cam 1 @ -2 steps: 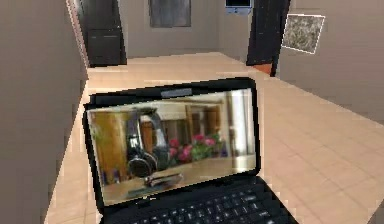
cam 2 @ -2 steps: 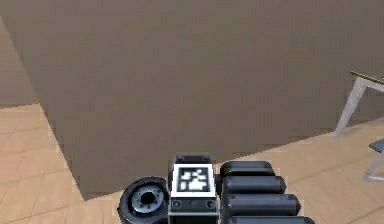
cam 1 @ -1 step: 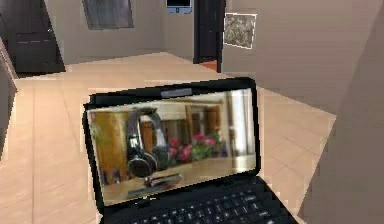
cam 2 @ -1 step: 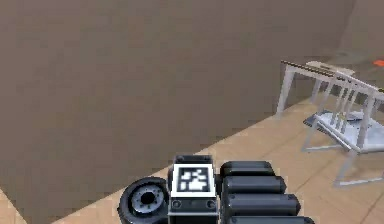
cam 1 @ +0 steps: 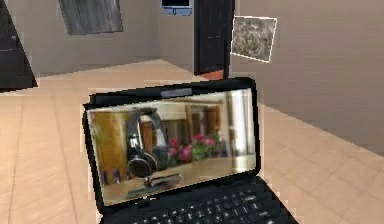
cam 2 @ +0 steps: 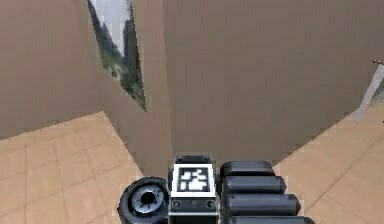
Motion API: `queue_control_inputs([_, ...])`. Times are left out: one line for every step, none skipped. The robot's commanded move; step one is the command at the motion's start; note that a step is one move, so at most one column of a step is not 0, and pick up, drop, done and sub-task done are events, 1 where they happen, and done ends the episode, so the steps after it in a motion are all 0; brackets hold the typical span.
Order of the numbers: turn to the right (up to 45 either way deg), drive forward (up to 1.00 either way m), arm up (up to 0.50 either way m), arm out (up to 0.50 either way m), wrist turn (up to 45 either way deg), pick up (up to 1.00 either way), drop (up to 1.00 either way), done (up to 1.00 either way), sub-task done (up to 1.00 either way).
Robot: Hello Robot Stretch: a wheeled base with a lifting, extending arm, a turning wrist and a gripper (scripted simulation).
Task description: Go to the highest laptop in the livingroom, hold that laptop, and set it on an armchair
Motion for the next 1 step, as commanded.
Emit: queue_control_inputs([3.0, 0.0, 0.0, 0.0, 0.0, 0.0, 0.0, 0.0, 0.0])
